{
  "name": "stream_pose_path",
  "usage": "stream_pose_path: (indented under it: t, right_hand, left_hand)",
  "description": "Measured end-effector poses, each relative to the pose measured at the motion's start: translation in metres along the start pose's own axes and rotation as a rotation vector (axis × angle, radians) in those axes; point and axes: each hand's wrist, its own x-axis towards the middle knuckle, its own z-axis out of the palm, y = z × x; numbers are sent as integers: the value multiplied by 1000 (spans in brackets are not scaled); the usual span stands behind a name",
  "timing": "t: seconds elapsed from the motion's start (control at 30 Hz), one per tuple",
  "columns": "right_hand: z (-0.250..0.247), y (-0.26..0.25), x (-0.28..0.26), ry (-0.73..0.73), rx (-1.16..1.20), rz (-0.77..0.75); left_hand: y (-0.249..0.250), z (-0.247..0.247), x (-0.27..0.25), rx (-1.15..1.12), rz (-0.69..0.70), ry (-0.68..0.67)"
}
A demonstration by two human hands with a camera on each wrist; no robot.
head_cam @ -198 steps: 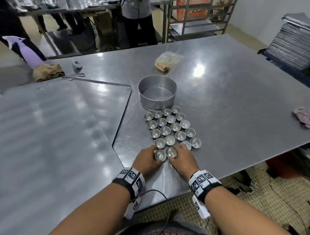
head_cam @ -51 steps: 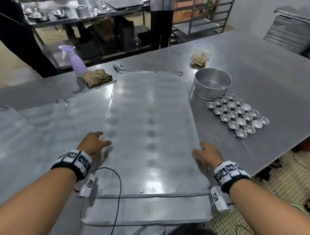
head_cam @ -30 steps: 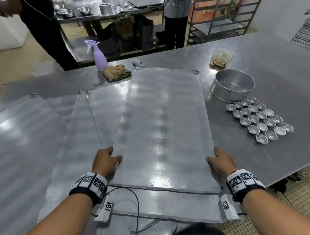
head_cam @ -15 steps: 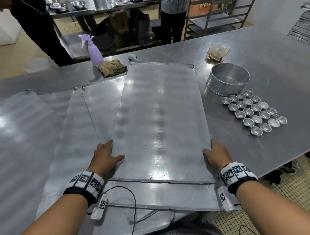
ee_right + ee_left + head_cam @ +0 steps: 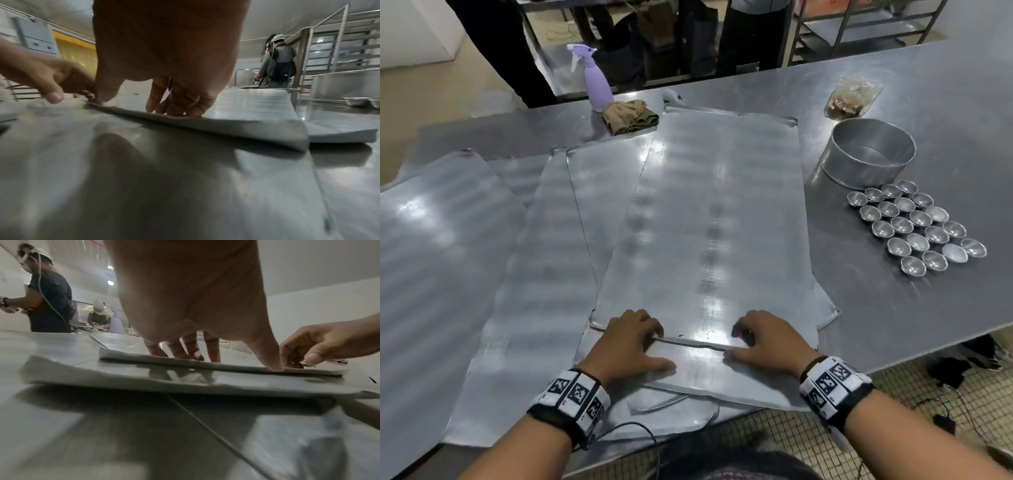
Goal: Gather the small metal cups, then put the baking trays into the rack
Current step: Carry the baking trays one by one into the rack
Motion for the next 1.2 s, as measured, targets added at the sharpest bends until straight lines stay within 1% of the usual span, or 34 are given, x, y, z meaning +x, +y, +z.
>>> stream_pose_path:
  t: [0.07,0.23,0.33,0.43,0.57,0.7,0.8,0.87,0.97,1.07,1.2]
  right_hand:
    - [6,1,-7,-34,-32,-63]
    - [33,10,-28,21,-95,-116]
    - [39,12,-32,60,-140,-135]
    - [43,11,-36,71,-171,-135]
    - [46,9,-38,75,-134,-96]
    - [55,3,-45,96,-114,-81]
    - [67,-2,-57,168,-75,-36]
    - [78,-7,-66,232,-44,-4]
    - [93,-17,-77,327,-32,46]
    - [103,-25,-82,412,-17,98]
    - [108,-33,-84,437,2,179]
  left_hand:
    - [3,8,-12,19,-1,51]
    - [18,25,-36,-62,-104,119]
    - [24,29,-40,-89,-150,117]
    - [25,30,-39,-26,-169,124]
    - [19,32,-35,62,-108,149]
    - [12,40,-41,-4,-53,177]
    - [6,50,-43,9,36,235]
    - [4,56,-45,-23,90,251]
    - [5,63,-47,-69,115,270]
    - [4,62,-49,-52,136,283]
    - [2,54,-51,-41,150,283]
